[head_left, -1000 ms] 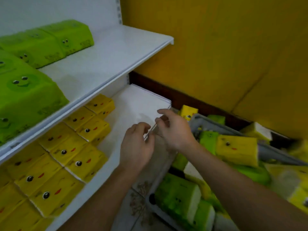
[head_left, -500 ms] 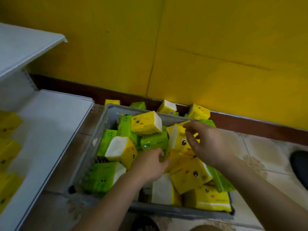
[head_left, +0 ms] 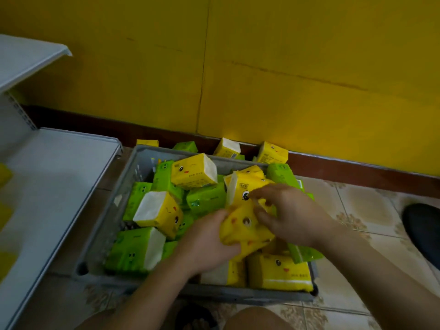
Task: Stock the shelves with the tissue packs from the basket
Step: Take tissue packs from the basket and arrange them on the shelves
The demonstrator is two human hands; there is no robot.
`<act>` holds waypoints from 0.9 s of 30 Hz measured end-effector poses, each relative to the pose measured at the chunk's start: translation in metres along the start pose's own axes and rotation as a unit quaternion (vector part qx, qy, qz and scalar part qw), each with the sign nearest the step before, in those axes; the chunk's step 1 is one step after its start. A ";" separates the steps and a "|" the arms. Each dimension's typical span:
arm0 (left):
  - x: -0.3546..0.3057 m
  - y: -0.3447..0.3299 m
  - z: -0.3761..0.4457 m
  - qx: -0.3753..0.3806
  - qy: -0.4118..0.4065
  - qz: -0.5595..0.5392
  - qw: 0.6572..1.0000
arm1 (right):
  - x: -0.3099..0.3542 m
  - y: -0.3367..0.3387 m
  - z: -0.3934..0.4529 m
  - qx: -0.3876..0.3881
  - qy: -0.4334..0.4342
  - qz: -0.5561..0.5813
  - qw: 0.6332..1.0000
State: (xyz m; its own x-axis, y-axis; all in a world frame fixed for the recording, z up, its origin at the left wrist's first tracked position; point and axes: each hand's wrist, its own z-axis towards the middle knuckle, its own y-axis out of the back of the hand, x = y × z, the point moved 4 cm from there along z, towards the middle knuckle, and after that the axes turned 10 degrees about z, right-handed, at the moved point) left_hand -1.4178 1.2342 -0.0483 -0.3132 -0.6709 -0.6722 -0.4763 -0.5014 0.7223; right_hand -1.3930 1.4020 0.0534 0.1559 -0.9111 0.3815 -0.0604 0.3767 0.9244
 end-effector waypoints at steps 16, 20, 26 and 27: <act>0.109 0.108 -0.090 -0.074 0.175 -0.446 0.874 | 0.116 -0.060 0.086 0.110 -0.046 0.407 0.906; 0.130 0.135 -0.116 -0.126 0.187 -0.362 0.904 | 0.164 -0.085 0.122 0.061 0.031 0.388 0.919; 0.176 0.144 -0.143 -0.272 0.189 -0.497 0.802 | 0.236 -0.138 0.158 0.069 0.056 0.450 0.888; 0.191 0.144 -0.148 -0.314 0.206 -0.508 0.775 | 0.242 -0.149 0.165 0.085 0.030 0.447 0.890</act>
State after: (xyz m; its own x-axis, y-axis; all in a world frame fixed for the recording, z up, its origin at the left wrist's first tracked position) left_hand -1.4244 0.9528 -0.0487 0.3128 0.1921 -0.9302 0.2298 -0.9656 -0.1221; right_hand -1.5085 1.0977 0.0082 0.0232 -0.2480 0.9685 -0.3338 0.9112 0.2414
